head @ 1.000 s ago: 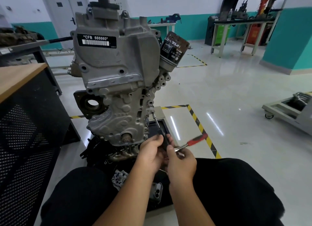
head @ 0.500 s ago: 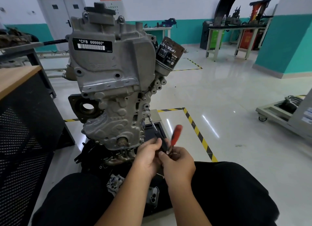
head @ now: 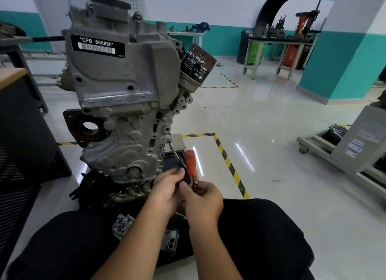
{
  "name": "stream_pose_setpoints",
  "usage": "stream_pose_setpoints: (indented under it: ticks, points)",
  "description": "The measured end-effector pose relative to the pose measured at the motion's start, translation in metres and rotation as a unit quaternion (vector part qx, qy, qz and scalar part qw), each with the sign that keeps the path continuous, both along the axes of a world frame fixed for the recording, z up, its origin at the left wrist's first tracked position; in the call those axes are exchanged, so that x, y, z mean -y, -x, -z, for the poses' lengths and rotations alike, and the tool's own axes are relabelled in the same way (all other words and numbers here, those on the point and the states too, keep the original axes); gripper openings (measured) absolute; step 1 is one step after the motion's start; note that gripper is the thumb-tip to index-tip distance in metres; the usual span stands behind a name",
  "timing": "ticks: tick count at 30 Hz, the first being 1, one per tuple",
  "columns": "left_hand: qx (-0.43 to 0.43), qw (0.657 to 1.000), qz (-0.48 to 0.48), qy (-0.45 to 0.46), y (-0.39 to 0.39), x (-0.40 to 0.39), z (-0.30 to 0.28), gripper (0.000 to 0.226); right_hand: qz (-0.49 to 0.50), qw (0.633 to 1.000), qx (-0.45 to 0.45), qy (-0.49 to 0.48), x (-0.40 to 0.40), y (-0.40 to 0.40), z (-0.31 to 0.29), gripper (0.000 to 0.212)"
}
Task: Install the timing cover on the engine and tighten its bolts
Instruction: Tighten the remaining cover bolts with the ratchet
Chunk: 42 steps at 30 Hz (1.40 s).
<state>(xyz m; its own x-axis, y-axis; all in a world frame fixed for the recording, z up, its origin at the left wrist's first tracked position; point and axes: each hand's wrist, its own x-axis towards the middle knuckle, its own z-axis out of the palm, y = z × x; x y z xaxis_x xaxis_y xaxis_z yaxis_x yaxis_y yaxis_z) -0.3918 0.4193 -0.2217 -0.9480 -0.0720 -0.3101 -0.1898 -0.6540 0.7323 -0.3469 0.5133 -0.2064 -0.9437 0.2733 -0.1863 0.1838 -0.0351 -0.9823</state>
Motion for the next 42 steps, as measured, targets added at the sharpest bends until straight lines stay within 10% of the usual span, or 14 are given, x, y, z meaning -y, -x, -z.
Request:
stream_pose_setpoints:
  ticks: [4,13,17,21,23,28,37,42]
  points:
    - [0.006,1.0,0.001,-0.001,-0.002,-0.002,-0.002,0.013,0.003,0.99,0.071,0.122,0.002,-0.001,-0.003,0.041]
    - [-0.001,1.0,0.029,0.004,-0.007,0.004,-0.007,0.013,0.007,0.997,0.057,0.057,0.005,0.002,-0.007,0.028]
    - [0.0,0.998,0.036,0.053,-0.01,0.002,-0.011,0.011,-0.011,0.965,0.113,0.235,0.0,0.0,-0.021,0.043]
    - [0.003,0.999,0.006,0.041,-0.006,-0.005,-0.01,0.026,-0.004,0.995,0.009,-0.1,-0.007,-0.001,-0.021,0.012]
    - [0.01,0.999,-0.017,0.035,-0.005,-0.008,-0.014,0.018,-0.014,0.99,-0.023,-0.136,-0.005,-0.004,-0.024,0.03]
    - [0.004,1.0,-0.017,-0.026,-0.008,-0.01,-0.027,0.013,0.077,0.985,0.027,0.153,-0.015,0.0,-0.029,0.039]
    - [0.02,0.999,-0.018,0.039,-0.012,-0.008,-0.021,0.008,0.053,0.977,0.094,0.186,-0.019,-0.001,-0.031,0.029]
    - [0.024,0.997,-0.006,0.078,-0.011,-0.006,-0.018,0.014,-0.116,0.926,0.216,0.287,-0.013,-0.011,-0.022,0.035]
